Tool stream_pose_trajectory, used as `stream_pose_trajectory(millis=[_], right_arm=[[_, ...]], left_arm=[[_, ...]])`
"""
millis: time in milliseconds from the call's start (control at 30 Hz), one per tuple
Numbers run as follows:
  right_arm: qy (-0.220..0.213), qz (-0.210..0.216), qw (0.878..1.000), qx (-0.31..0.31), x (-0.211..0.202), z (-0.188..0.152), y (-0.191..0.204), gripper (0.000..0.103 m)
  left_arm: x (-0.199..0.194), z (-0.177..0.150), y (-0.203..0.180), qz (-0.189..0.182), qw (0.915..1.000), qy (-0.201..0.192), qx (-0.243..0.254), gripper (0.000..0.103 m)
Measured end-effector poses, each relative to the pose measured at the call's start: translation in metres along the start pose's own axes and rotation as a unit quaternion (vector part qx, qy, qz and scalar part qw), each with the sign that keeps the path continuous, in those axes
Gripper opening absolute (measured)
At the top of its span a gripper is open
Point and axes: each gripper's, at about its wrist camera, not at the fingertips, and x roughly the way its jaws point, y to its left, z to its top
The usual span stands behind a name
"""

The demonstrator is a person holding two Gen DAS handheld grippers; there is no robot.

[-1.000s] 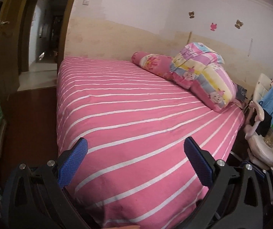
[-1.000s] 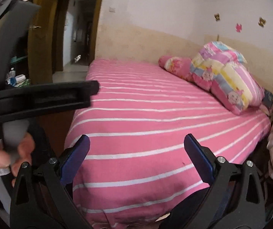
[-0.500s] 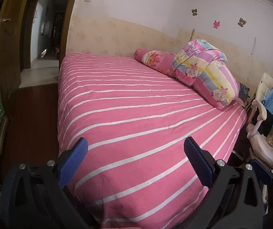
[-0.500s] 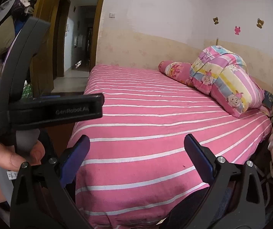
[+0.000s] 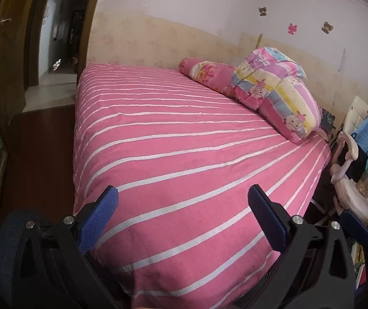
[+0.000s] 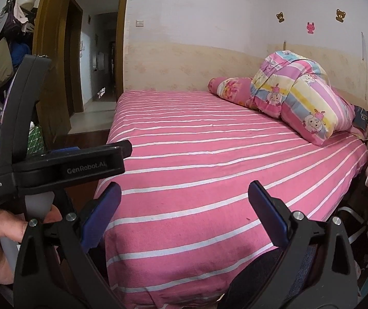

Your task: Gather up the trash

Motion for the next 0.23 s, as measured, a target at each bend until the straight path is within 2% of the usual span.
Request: stream_pose_trajectory(millis=[233], right_arm=[[0.005, 0.002, 1.000, 0.012, 0.0012, 0.0001, -0.0049, 0.098]], left_arm=[[0.0041, -0.0020, -0.0065, 0.008, 0.9999, 0.002, 0.010, 0.098]])
